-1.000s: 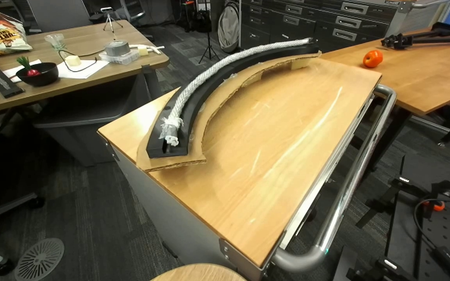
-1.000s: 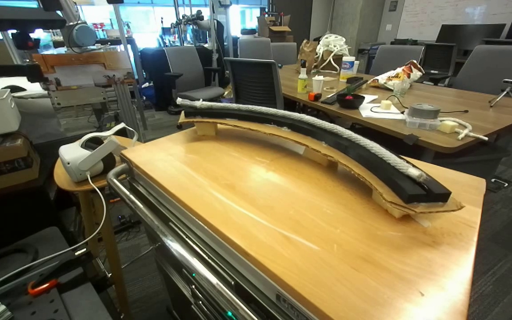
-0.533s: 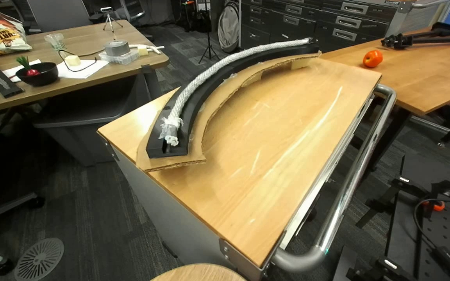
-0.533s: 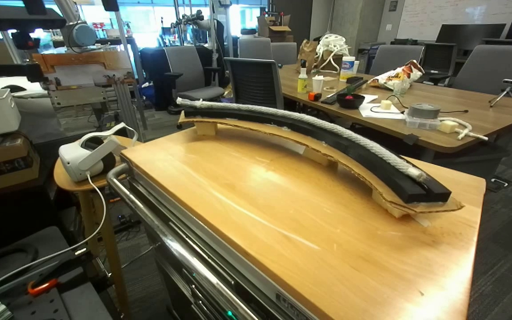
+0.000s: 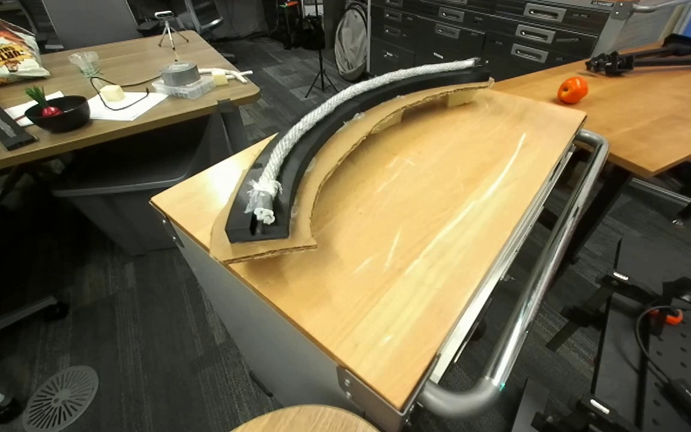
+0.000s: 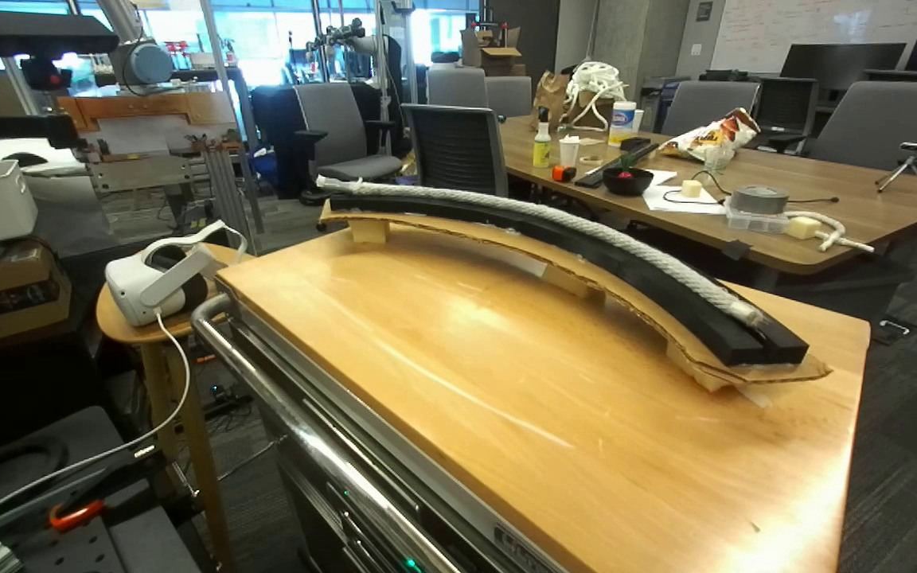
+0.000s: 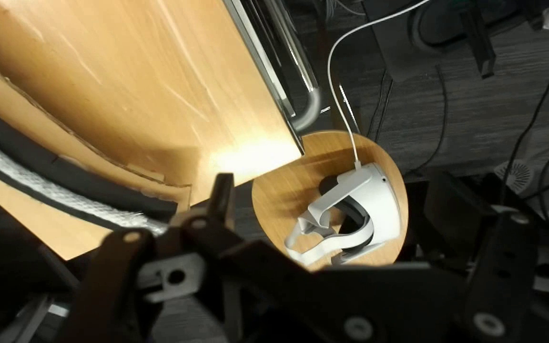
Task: Remove the rope from the platform
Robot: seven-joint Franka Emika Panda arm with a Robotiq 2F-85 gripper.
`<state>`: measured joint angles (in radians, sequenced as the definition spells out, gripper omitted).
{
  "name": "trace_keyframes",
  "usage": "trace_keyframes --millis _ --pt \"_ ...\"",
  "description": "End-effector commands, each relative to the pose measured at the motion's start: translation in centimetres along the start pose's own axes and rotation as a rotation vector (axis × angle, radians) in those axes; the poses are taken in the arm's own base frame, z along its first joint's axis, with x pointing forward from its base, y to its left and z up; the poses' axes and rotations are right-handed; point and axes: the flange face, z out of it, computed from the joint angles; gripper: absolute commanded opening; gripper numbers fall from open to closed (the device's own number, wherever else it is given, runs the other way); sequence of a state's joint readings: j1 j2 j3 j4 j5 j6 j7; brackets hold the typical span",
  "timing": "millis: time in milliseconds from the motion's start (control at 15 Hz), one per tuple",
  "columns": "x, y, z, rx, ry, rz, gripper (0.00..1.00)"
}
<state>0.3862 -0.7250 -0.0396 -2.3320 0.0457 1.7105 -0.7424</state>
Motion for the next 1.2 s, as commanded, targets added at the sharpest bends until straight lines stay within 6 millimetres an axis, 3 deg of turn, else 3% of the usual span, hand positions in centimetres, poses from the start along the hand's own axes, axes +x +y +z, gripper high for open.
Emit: trace_keyframes --millis 0,267,333,467,600,667,733,800,933,1133 --pt "0.1 0.2 0.3 0.006 -0.009 0.004 1.0" --pt "-0.3 0.3 0.3 0.006 -0.011 0.013 1.0" --pt "-0.5 0.4 0.7 -0.007 -0.096 -0.047 1.0" --pt "-0.7 2.8 0.2 -0.014 -0.122 -0.178 1.0" --pt "0.5 6.7 0.2 -0.003 -0.137 -0.288 1.0" --pt "1.5 8.8 0.4 0.057 -0.103 -0.307 1.0" --pt "1.7 9.6 0.6 0.131 -0.088 -0.207 1.0" --pt "-0.3 6.2 0.9 0.039 -0.095 -0.234 1.0" --pt "0.0 7.7 1.9 0.068 -0.111 -0.215 1.0" --pt "0.2 6.9 1.8 0.059 -0.118 -0.227 1.0"
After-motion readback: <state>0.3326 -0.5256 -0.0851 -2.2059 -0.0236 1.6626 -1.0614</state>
